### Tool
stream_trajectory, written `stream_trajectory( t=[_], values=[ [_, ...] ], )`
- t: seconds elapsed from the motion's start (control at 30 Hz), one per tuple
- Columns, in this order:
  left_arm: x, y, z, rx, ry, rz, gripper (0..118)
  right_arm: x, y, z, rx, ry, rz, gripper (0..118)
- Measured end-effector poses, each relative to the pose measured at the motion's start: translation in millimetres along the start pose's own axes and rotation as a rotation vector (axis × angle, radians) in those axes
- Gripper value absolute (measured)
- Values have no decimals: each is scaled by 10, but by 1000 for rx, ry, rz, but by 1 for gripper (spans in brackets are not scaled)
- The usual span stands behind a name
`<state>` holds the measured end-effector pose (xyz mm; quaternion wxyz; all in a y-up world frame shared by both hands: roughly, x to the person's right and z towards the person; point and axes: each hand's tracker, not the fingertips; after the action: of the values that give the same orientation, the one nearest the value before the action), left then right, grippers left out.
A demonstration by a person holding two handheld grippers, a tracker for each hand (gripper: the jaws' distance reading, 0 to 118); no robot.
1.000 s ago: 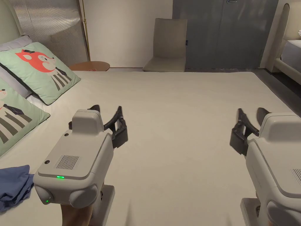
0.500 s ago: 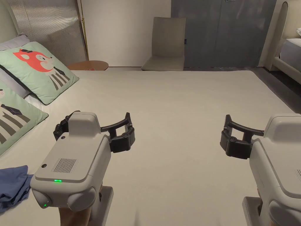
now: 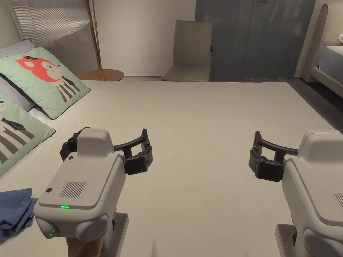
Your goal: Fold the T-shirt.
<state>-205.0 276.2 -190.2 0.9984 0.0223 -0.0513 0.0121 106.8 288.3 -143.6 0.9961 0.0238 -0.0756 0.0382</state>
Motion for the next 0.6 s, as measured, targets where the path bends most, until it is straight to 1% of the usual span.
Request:
stream_trajectory(
  t=[0.6],
  values=[
    [4,-2,-1,5,-3,1,110,-60,121,60,8,11,1,117]
  ],
)
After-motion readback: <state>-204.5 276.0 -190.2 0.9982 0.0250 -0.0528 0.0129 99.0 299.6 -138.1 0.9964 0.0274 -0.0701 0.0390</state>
